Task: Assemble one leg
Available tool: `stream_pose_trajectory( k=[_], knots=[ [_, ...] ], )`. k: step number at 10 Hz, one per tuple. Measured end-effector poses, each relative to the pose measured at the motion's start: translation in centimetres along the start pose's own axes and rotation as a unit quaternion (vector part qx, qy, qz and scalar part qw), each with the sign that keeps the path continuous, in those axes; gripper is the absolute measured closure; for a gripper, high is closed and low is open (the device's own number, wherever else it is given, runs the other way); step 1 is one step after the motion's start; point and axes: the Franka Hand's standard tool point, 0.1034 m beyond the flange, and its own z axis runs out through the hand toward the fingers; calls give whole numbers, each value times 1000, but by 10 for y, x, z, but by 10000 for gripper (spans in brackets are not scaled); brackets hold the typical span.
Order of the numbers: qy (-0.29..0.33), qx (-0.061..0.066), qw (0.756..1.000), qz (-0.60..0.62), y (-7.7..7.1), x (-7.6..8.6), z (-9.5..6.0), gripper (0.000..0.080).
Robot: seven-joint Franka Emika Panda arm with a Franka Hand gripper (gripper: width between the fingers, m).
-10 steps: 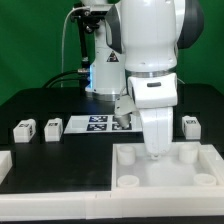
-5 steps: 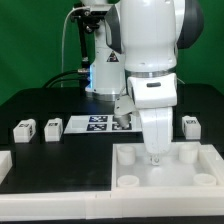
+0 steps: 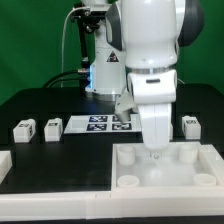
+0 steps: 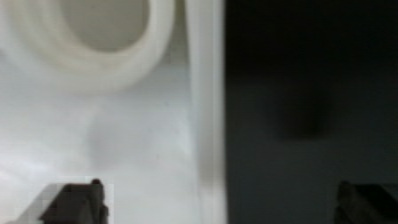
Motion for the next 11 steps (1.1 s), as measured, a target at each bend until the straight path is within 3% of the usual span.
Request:
stream_pose_trajectory(
  k=[3,4,6,9,11],
  knots=[
    [-7,-18,997,75,-16,25,-39,151],
    [-4,-21,989,148,-23,38,-42,151],
    [2,-22,967,255,-33,58,-39,151],
    [8,-21,929,368,-34,59,-37,151],
    [11,-10,858,514,-46,68,-33,151]
  ],
)
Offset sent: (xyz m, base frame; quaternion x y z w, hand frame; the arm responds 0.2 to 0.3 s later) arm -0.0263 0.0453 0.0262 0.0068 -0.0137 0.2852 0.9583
